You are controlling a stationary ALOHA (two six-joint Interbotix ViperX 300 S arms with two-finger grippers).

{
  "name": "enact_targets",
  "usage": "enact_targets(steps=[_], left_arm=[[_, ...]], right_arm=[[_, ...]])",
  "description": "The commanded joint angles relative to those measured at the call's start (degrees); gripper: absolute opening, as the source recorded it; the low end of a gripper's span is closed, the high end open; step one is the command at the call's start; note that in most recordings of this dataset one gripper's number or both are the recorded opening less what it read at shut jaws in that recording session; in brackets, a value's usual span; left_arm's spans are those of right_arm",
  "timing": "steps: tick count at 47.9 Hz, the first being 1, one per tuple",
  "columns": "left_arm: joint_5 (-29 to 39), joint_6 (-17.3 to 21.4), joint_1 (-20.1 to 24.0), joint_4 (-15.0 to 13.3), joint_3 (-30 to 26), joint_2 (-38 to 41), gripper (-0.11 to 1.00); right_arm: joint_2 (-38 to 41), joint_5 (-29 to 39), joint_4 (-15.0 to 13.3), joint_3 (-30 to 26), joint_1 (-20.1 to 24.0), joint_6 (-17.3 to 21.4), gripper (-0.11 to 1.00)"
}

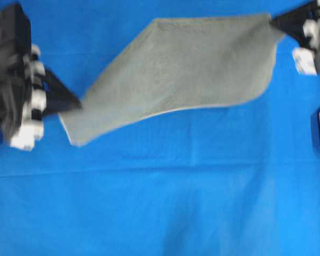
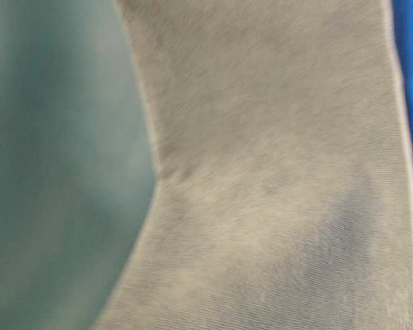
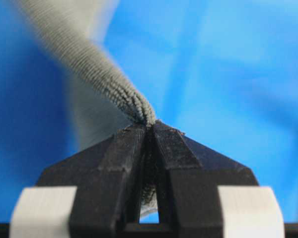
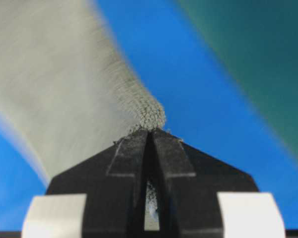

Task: Fold a large towel.
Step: 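Lift the towel and rotate it, laying it lengthwise with both grippers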

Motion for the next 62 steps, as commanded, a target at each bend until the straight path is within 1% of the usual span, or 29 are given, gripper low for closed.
enact_targets(steps=[1,7,13,14,20,26,32,40,48,53,58,62], left_arm=[[-6.9,-0.4,-5.5,0.2,-1.3,1.7,0.02],[-15.6,-0.4,-11.8,0.4,-3.5,6.9,0.02],[-20.6,-0.4,-14.9,0.3,-7.7,13.5,0.02],[-21.3,-0.4,-15.6,0.3,-9.2,15.3,0.02],[-22.5,-0.4,-17.2,0.4,-15.6,22.8,0.02],[-22.4,-0.3,-18.6,0.4,-23.7,29.9,0.02],[-21.9,-0.1,-19.3,0.4,-29.5,34.6,0.02],[-22.1,-0.2,-19.2,0.4,-33.8,38.4,0.02],[-24.4,0.2,-18.9,0.6,-40.7,45.7,0.02],[-25.1,1.2,-18.6,0.6,-46.8,51.4,0.02],[-25.0,3.7,-18.5,0.6,-54.5,57.7,0.02],[-24.7,6.1,-18.5,0.6,-59.8,61.3,0.02]], right_arm=[[3.5,-4.1,-0.2,-3.6,-4.5,0.0,0.02],[9.6,-8.3,-0.2,-7.2,-8.5,-0.5,0.02],[17.2,-11.0,-0.3,-12.1,-10.7,-0.9,0.02],[18.4,-11.3,-0.3,-13.0,-10.9,-1.0,0.02],[25.4,-13.5,-0.4,-19.2,-11.1,-1.1,0.02],[30.3,-14.6,-0.4,-24.3,-11.0,-1.0,0.02],[32.0,-14.9,-0.4,-26.4,-10.6,-1.0,0.02],[31.3,-14.5,-0.4,-25.6,-10.6,-1.0,0.02],[27.0,-12.7,-0.8,-21.1,-11.4,-1.3,0.02],[22.0,-10.9,-1.0,-16.8,-12.0,-1.4,0.02],[17.2,-8.0,-1.1,-12.9,-12.0,-1.5,0.02],[14.8,-6.1,-1.1,-11.2,-12.0,-1.6,0.02]])
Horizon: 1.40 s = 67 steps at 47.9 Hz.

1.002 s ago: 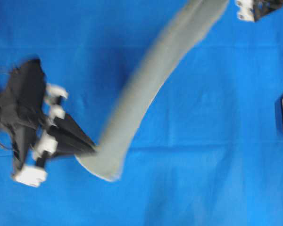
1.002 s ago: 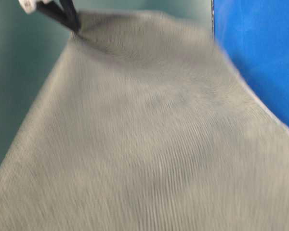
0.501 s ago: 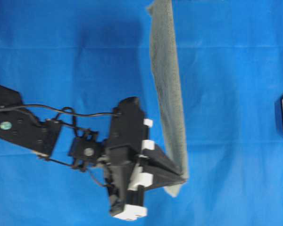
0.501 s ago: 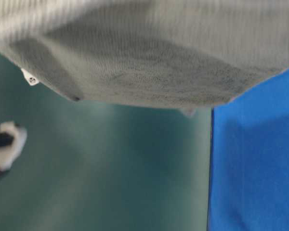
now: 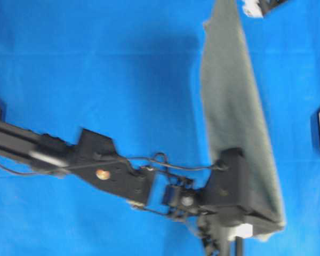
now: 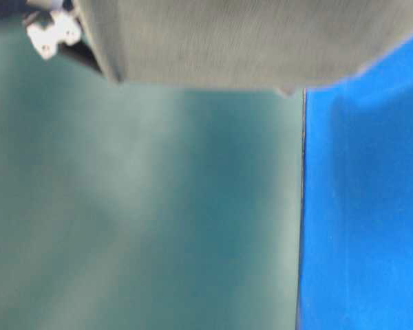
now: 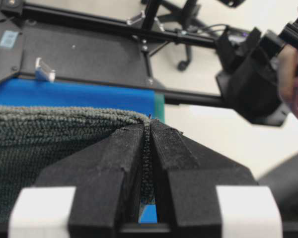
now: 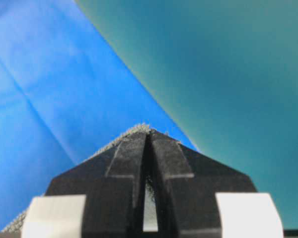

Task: Fold a large towel.
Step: 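Lift the towel and rotate it, laying it lengthwise with both grippers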

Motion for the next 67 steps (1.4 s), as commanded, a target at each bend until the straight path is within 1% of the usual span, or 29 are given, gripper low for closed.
enact_targets(steps=[1,5,8,10,15,19,20,21,24,29,34,36,40,44,50,54,56,57,58,60,61,64,67], left_arm=[[-0.3,2.4,-3.3,-0.1,-7.0,2.0,0.02],[0.4,3.2,-3.3,-0.1,-8.6,3.3,0.02],[1.5,3.3,-3.3,-0.3,-7.6,3.1,0.02],[2.5,3.1,-3.5,-0.4,-6.0,2.4,0.02],[3.1,1.8,-4.4,-1.0,1.2,-0.7,0.02],[2.5,-1.9,-5.0,-1.1,8.5,-3.7,0.02],[2.2,-3.3,-5.2,-1.1,10.5,-4.6,0.02],[1.1,-5.4,-5.4,-1.1,13.5,-5.7,0.02],[-1.7,-9.9,-6.2,-1.1,19.3,-8.2,0.02],[-5.9,-16.3,-7.4,-1.1,28.6,-12.2,0.02],[-8.3,-20.7,-8.5,-1.1,37.0,-16.1,0.02],[-9.0,-21.9,-8.9,-1.1,39.4,-17.1,0.02],[-9.7,-23.2,-9.2,-1.0,42.7,-18.6,0.02],[-9.6,-23.8,-9.2,-1.1,44.8,-19.7,0.02],[-9.0,-23.8,-8.8,-1.0,46.2,-20.4,0.02],[-7.8,-23.8,-8.3,-1.1,46.8,-20.7,0.02],[-7.4,-23.8,-8.0,-0.9,46.9,-21.0,0.06],[-7.2,-23.8,-7.8,-0.9,46.9,-21.0,0.11],[-7.0,-23.8,-7.6,-0.9,46.9,-21.0,0.15],[-6.7,-23.5,-7.4,-0.8,46.9,-21.0,0.25],[-6.6,-23.4,-7.4,-0.8,46.8,-21.0,0.33],[-6.3,-23.1,-7.0,-0.6,46.8,-21.1,0.52],[-6.1,-22.8,-6.7,-0.5,46.7,-21.4,0.68]], right_arm=[[-2.6,1.4,-1.0,0.3,-3.3,-0.2,0.02],[-3.5,2.5,-1.0,1.0,-3.3,-0.2,0.02],[-3.0,2.7,-1.0,1.1,-3.3,-0.2,0.02],[-2.0,2.7,-1.0,1.1,-3.3,-0.2,0.02],[2.5,1.8,-1.0,0.4,-2.8,-0.2,0.02],[7.2,-0.4,-1.0,-0.9,-1.9,-0.2,0.02],[8.4,-1.1,-1.0,-1.2,-1.6,-0.2,0.02],[9.7,-1.8,-1.0,-1.7,-1.2,-0.2,0.02],[14.2,-4.5,-1.0,-3.8,0.4,-0.2,0.02],[20.4,-7.8,-1.2,-7.4,2.2,-0.2,0.02],[26.0,-9.3,-1.5,-11.3,3.3,-0.2,0.02],[27.9,-9.5,-1.6,-12.7,3.6,-0.2,0.02],[31.1,-9.6,-1.8,-15.2,4.3,-0.2,0.02],[32.9,-9.8,-1.9,-16.5,4.6,-0.2,0.02],[33.7,-9.9,-2.6,-17.1,4.6,-0.4,0.02],[33.7,-10.0,-3.9,-17.0,4.7,-0.4,0.03],[33.7,-9.8,-4.7,-16.9,4.8,-0.4,0.03],[33.7,-9.8,-5.2,-16.9,4.9,-0.4,0.03],[33.7,-9.8,-5.6,-16.9,5.0,-0.4,0.06],[33.7,-9.4,-6.8,-16.7,5.0,-0.4,0.17],[33.7,-9.1,-7.2,-16.6,5.0,-0.4,0.24],[33.3,-7.8,-8.9,-16.2,5.1,-0.4,0.44],[32.9,-6.9,-11.1,-15.4,5.5,-0.4,0.59]])
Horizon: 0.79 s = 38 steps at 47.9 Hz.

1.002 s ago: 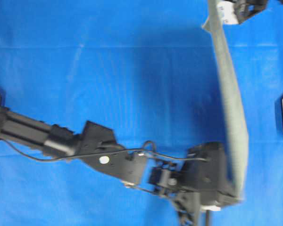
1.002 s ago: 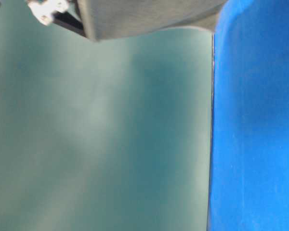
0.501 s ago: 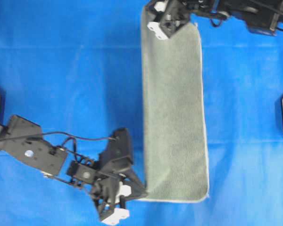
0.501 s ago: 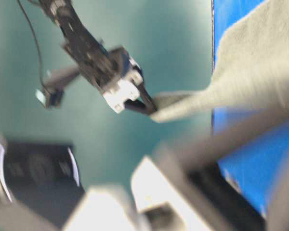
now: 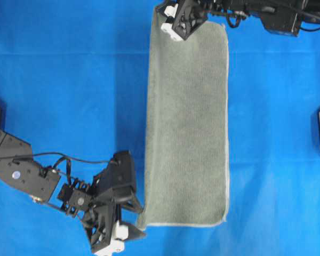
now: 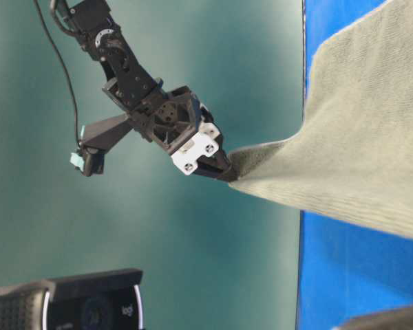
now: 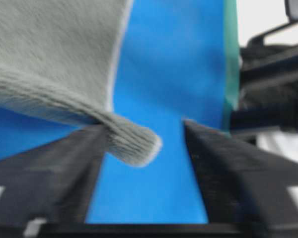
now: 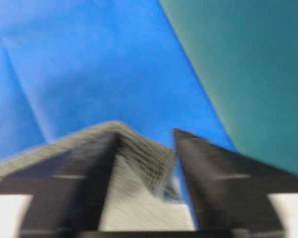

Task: Fold a large towel.
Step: 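Lift the towel and rotate it, laying it lengthwise with both grippers, then release the towel and move both grippers to its far end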

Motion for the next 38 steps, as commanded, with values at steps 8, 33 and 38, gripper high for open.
enact_targets(steps=[8,33,38], left_arm=[[3.5,1.8,1.1,0.3,-1.1,-4.7,0.69],[19.5,12.0,8.0,1.5,5.0,-30.7,0.68],[17.6,19.4,16.5,1.5,7.6,-34.1,0.68]], right_arm=[[-4.2,2.3,-5.9,2.0,1.8,0.3,0.70],[-30.6,0.8,-4.9,19.3,4.9,2.1,0.69],[-35.9,-0.4,-3.9,23.8,4.9,3.3,0.69]])
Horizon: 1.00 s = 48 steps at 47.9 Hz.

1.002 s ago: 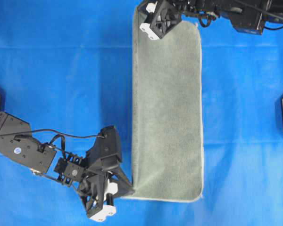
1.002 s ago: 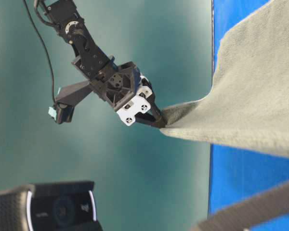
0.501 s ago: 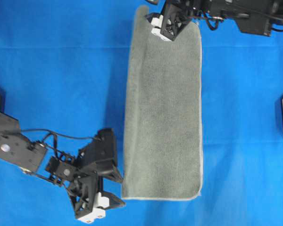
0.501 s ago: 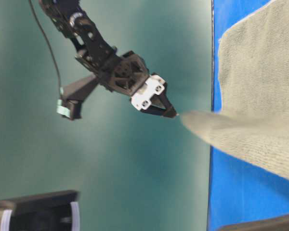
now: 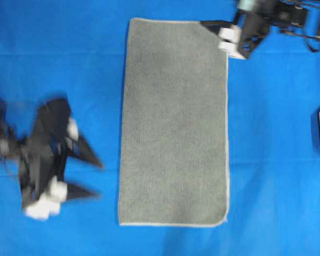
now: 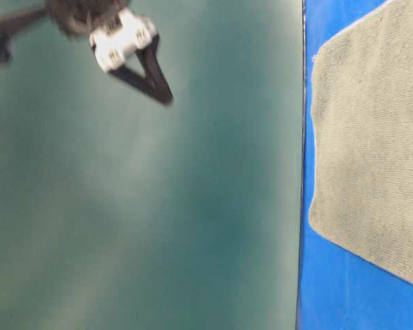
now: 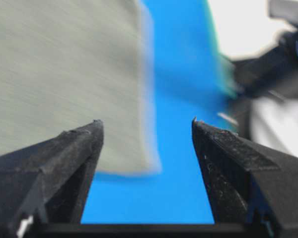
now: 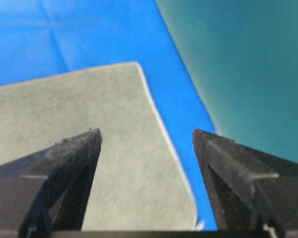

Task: Fold a large towel.
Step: 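Release the towel and move both grippers to its far end, then grasp the far short edge corners of the towel with both grippers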

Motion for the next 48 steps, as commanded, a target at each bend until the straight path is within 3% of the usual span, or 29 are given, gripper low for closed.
enact_targets(steps=[1,9,15,32,48], left_arm=[[-2.1,5.5,7.2,0.3,1.1,-3.2,0.68],[-9.9,18.2,18.5,-0.1,4.3,-4.0,0.68],[-15.7,23.6,26.9,-0.3,6.2,-1.3,0.68],[-23.9,26.5,40.4,-0.3,4.0,16.9,0.68],[-30.7,26.5,44.7,-0.4,-2.7,36.4,0.68]], right_arm=[[-4.8,-1.2,1.0,2.5,0.2,0.8,0.68],[-9.7,-3.7,1.5,8.2,0.1,3.3,0.68],[-7.5,-4.1,1.6,9.3,-1.0,4.7,0.68],[12.3,-4.8,0.0,2.8,-8.3,4.7,0.68],[26.9,-8.7,-0.5,-1.8,-11.9,4.4,0.68]])
